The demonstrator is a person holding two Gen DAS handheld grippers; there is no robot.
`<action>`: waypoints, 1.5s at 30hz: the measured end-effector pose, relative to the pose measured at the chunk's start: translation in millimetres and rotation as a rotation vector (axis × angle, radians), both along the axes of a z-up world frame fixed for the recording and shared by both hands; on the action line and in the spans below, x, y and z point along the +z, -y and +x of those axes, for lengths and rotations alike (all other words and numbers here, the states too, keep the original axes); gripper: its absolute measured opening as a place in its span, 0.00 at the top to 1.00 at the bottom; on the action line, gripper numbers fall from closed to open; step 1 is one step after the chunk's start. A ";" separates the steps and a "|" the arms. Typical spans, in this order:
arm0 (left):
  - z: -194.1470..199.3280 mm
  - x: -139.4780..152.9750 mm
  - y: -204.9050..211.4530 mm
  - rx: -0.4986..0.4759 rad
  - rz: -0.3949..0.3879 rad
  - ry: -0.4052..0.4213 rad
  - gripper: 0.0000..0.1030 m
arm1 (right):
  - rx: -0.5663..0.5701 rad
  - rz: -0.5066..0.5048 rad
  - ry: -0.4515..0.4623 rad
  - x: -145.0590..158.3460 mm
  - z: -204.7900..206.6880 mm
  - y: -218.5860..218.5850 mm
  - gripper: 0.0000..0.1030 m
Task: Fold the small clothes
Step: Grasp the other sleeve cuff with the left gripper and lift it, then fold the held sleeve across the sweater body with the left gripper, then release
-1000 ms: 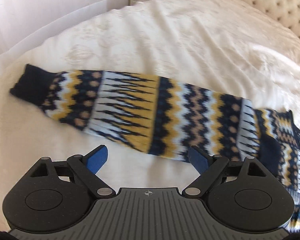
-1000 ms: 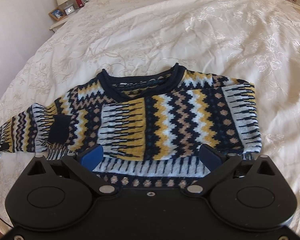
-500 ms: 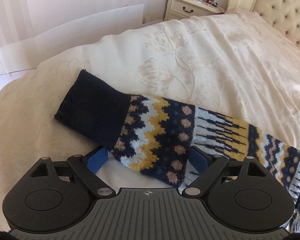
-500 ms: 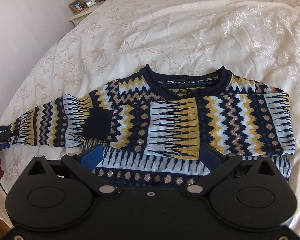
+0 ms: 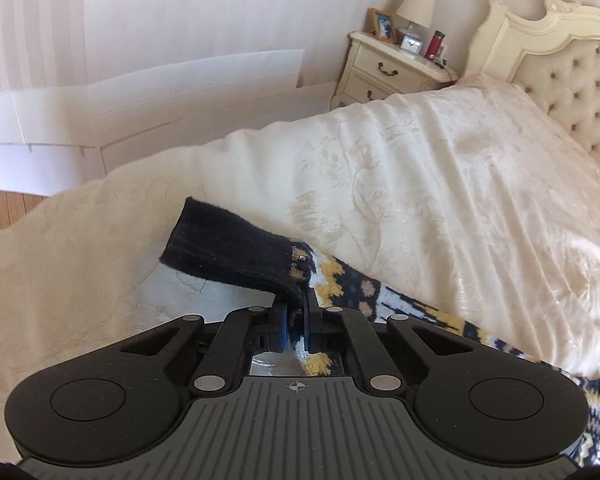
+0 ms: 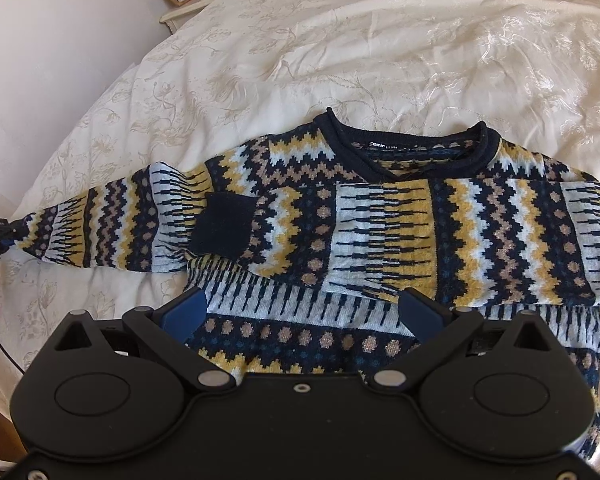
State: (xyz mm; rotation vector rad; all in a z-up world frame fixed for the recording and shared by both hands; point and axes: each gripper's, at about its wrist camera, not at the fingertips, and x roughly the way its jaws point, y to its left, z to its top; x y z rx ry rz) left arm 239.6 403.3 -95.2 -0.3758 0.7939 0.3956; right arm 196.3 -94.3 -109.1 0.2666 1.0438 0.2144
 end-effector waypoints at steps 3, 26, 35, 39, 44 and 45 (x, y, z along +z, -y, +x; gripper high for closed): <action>-8.6 33.1 27.1 -0.066 0.036 0.050 0.94 | 0.013 0.012 0.003 -1.5 -2.3 5.2 0.01; 28.7 89.8 382.4 -0.655 -0.068 0.246 0.94 | -0.097 0.093 0.025 -7.7 -73.3 146.5 0.01; 44.4 4.1 481.3 -0.850 -0.117 0.043 0.77 | -0.155 0.096 0.012 -10.0 -87.7 178.6 0.01; 36.9 -9.3 495.6 -0.939 -0.083 0.030 0.58 | -0.167 0.099 0.003 -13.3 -85.2 179.2 0.01; 18.1 -4.8 497.1 -1.085 -0.054 0.051 0.30 | -0.178 0.100 -0.013 -21.6 -75.6 174.3 0.01; 17.0 -7.3 500.5 -1.105 -0.038 0.048 0.30 | -0.182 0.097 -0.014 -22.2 -73.1 172.8 0.01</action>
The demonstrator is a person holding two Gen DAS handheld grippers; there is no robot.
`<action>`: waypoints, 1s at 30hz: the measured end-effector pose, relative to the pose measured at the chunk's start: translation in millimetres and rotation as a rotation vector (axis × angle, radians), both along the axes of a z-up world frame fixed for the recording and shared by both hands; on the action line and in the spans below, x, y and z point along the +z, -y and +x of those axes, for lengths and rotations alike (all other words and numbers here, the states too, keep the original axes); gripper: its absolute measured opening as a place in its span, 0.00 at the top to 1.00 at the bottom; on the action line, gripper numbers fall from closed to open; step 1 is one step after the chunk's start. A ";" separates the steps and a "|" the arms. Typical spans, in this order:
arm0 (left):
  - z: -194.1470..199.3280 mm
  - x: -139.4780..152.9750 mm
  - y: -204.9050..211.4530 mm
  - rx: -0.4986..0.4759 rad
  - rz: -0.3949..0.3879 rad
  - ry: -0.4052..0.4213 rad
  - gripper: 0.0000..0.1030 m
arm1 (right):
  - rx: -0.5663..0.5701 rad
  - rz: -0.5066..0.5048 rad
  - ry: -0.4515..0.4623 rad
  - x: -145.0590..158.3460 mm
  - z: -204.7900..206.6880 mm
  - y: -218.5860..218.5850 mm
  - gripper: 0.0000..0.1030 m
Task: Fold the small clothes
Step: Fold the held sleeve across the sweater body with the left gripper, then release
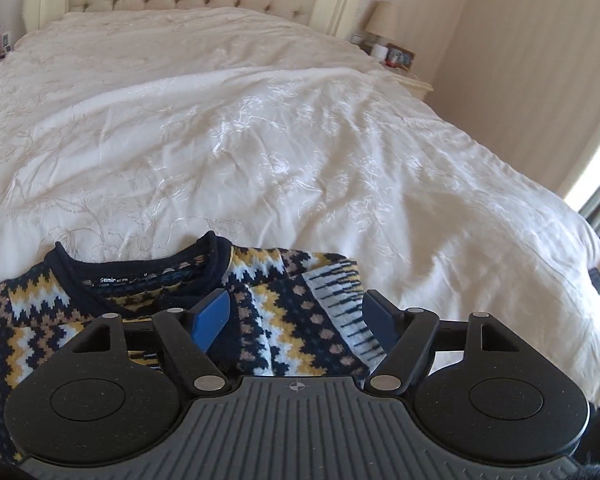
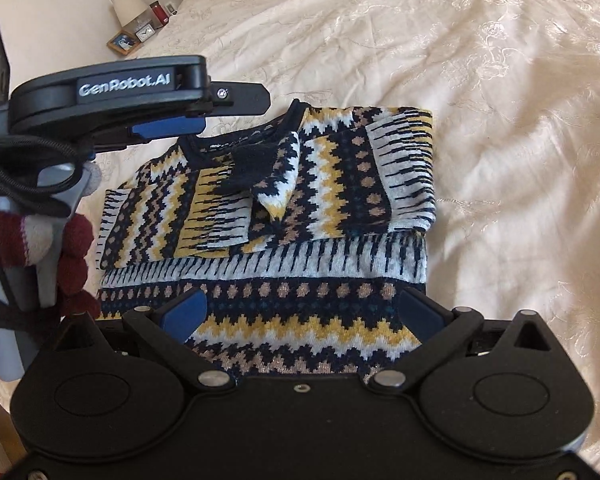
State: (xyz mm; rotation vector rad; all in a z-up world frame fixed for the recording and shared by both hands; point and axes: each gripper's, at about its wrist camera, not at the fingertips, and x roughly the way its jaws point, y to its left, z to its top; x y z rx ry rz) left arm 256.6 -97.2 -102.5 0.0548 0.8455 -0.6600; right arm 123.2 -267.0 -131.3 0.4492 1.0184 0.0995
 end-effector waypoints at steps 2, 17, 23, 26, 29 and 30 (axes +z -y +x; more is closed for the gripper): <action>-1.1 -2.0 -9.7 -0.011 0.002 -0.008 0.29 | -0.006 -0.007 -0.002 -1.5 5.8 -3.0 0.01; 56.2 -73.6 -177.7 0.419 0.184 -0.196 0.24 | 0.103 -0.181 0.030 1.8 84.5 -57.1 0.01; 75.3 -102.6 -205.0 0.475 0.231 -0.276 0.24 | 0.174 -0.251 0.020 -10.2 118.2 -80.4 0.01; 77.2 -104.2 -201.4 0.471 0.246 -0.272 0.22 | 0.208 -0.292 0.001 -21.9 131.3 -87.4 0.01; 76.5 -106.5 -202.3 0.482 0.231 -0.274 0.20 | 0.230 -0.354 -0.020 -35.3 139.2 -88.6 0.01; 76.6 -106.9 -203.1 0.485 0.229 -0.275 0.19 | 0.225 -0.375 -0.023 -38.3 140.4 -86.2 0.01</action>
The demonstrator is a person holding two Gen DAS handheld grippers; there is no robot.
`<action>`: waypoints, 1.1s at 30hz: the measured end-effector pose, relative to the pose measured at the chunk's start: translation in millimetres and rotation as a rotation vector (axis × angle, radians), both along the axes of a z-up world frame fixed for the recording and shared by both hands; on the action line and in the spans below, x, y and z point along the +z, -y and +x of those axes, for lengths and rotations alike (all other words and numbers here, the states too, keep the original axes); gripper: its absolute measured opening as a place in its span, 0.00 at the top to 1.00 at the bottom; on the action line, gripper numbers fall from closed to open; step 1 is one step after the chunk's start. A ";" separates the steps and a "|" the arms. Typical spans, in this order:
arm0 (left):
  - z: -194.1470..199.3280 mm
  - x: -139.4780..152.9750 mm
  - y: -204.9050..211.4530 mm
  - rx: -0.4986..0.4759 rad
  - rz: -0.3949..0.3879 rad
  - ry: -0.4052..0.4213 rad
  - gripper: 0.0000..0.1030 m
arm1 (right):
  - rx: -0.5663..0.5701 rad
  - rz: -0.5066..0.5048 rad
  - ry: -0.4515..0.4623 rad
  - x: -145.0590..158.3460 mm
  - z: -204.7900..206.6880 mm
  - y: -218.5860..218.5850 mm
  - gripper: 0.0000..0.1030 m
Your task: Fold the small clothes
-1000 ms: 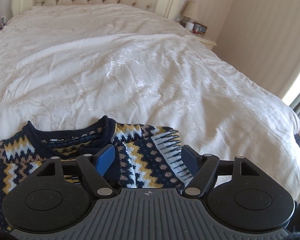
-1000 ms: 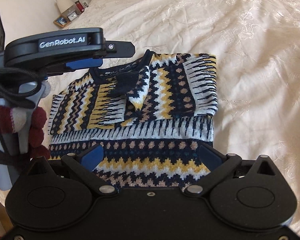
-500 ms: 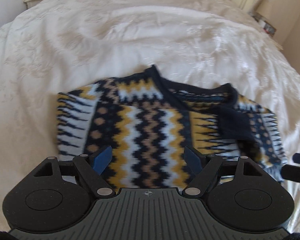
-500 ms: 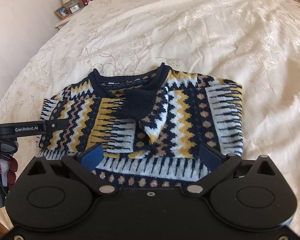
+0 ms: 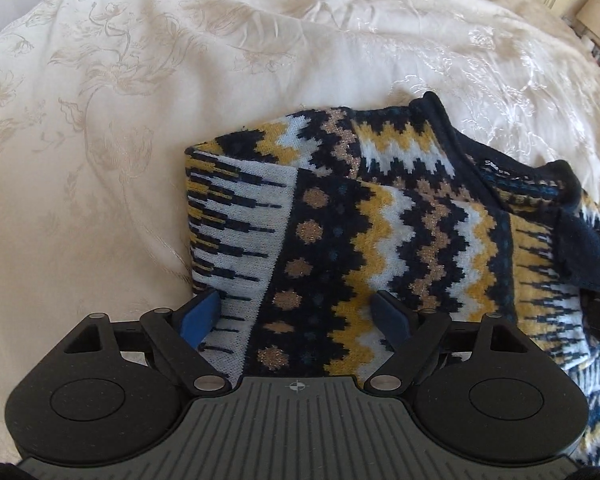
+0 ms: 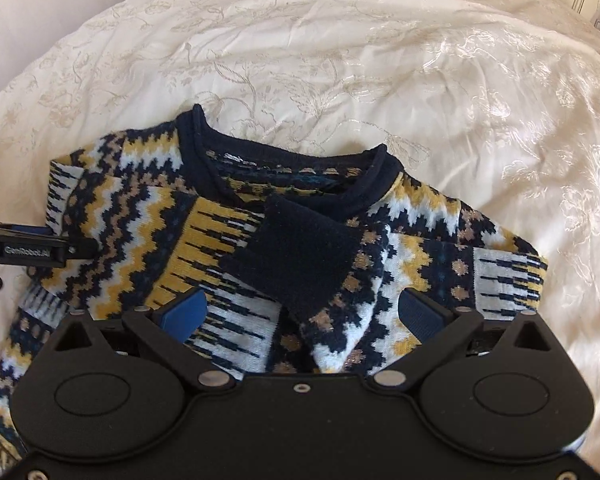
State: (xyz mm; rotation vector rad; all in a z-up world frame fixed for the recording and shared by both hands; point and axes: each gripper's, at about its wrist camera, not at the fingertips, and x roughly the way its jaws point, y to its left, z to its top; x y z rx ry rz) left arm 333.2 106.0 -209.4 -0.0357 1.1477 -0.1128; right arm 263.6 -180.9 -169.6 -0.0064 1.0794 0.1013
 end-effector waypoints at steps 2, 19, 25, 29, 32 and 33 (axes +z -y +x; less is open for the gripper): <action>0.8 0.0 -0.1 0.000 -0.001 0.000 0.19 | -0.048 -0.037 0.002 -2.7 0.2 14.6 0.01; 1.5 -1.1 -3.2 -0.002 -0.001 -0.001 0.16 | -0.440 0.065 0.020 5.0 -44.2 130.7 0.01; -8.7 12.3 -5.1 -0.008 0.016 0.014 0.16 | -0.371 0.034 -0.116 -35.0 -29.2 107.0 0.01; -25.0 17.8 -19.2 0.039 0.007 -0.006 0.16 | -0.423 0.081 -0.148 -40.7 -30.3 112.8 0.01; -43.7 21.9 -33.9 0.066 -0.002 -0.010 0.16 | -0.417 0.102 -0.102 -22.4 -40.2 113.1 0.01; -50.7 23.4 -38.4 0.065 -0.006 -0.014 0.16 | -0.411 0.109 -0.091 -17.1 -44.3 112.4 0.01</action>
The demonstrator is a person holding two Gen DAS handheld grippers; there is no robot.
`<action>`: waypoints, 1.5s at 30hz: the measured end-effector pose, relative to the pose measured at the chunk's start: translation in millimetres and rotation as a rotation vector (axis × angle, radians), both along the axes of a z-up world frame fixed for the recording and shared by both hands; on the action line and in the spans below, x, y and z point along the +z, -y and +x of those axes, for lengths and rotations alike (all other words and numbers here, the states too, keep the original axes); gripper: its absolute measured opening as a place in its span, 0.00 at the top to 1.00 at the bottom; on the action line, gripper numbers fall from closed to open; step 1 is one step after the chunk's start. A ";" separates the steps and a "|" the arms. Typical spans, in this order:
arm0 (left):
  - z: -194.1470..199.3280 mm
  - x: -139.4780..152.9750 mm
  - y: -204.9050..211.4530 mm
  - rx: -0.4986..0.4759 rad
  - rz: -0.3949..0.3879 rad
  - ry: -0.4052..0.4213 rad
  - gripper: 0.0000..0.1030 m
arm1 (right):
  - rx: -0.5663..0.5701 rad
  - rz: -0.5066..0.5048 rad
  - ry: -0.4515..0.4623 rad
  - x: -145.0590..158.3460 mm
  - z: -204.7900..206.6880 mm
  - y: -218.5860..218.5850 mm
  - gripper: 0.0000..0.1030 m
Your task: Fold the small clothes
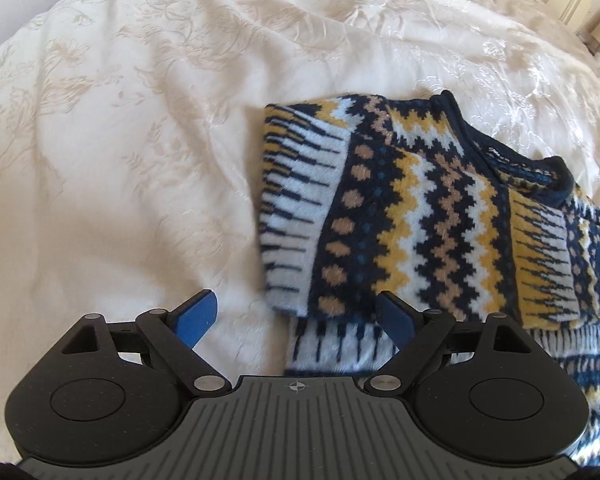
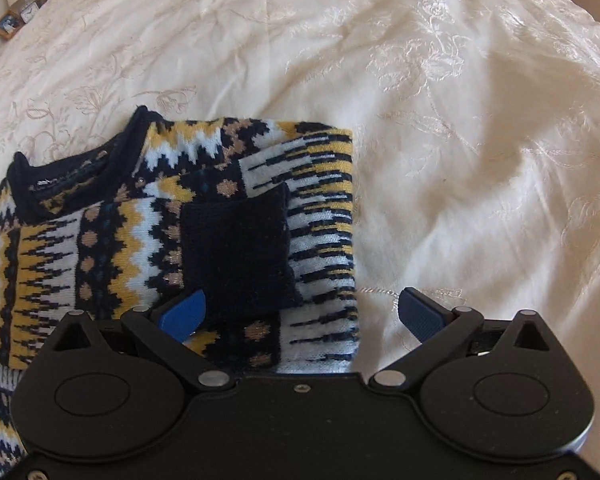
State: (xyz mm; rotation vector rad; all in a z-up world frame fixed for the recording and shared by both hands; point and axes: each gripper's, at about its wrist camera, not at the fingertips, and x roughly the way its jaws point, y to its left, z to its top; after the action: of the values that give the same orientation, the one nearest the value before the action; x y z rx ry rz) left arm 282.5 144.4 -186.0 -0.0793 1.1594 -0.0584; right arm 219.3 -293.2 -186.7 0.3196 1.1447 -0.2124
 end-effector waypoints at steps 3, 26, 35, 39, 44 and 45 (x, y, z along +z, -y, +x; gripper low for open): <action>-20.7 1.2 -10.1 -0.012 -0.003 -0.016 0.16 | 0.013 0.018 0.031 14.7 -19.7 -4.3 0.01; -190.6 -5.1 -8.2 -0.231 -0.119 -0.088 0.16 | 0.110 0.262 -0.035 11.6 -225.9 -58.3 0.01; -250.2 -22.5 11.7 -0.200 -0.127 -0.090 0.16 | 0.261 0.285 -0.059 -7.2 -261.2 -61.1 0.01; -262.0 -29.3 16.3 -0.160 -0.132 -0.074 0.16 | 0.291 0.298 -0.074 -17.2 -269.2 -59.8 0.01; -267.1 -32.9 19.2 -0.139 -0.122 -0.052 0.16 | 0.301 0.331 -0.084 -32.1 -277.8 -60.0 0.01; -267.2 -34.0 19.7 -0.139 -0.120 -0.050 0.16 | 0.301 0.336 -0.082 -34.3 -278.4 -60.4 0.01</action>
State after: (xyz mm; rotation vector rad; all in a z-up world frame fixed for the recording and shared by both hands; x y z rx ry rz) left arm 15.3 124.6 -220.0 -0.1068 1.2102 -0.2497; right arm -59.1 -232.9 -221.1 0.4316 1.2942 0.2367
